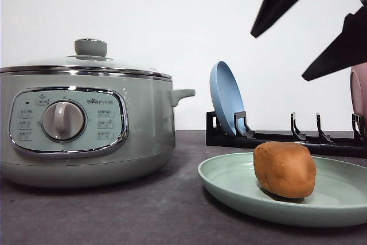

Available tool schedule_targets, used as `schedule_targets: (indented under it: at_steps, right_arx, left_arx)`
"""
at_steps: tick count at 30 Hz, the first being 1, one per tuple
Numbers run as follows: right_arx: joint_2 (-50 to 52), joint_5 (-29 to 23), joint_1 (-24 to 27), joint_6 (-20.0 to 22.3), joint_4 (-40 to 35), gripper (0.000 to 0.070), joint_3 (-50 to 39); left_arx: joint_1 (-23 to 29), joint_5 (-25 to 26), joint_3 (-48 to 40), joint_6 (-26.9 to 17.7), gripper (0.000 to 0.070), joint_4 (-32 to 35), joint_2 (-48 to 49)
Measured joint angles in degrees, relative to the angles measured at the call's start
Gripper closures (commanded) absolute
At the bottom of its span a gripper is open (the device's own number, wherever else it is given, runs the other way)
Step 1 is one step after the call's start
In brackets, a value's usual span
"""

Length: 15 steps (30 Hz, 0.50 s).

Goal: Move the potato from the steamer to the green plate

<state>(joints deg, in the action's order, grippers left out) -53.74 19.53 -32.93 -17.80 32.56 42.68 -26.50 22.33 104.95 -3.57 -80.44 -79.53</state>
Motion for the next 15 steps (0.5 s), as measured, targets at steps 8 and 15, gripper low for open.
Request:
schedule_targets:
  at_steps: [8,15]
  right_arx:
    - [0.0,-0.04,0.0,0.92,0.0,0.07,0.0]
    - [0.0,-0.04,0.0,1.11,-0.01,0.07,0.0]
  left_arx:
    - [0.0,0.0,0.0,0.01,0.07,0.03,0.0]
    - [0.0,0.0,0.0,0.01,0.07,0.1,0.0]
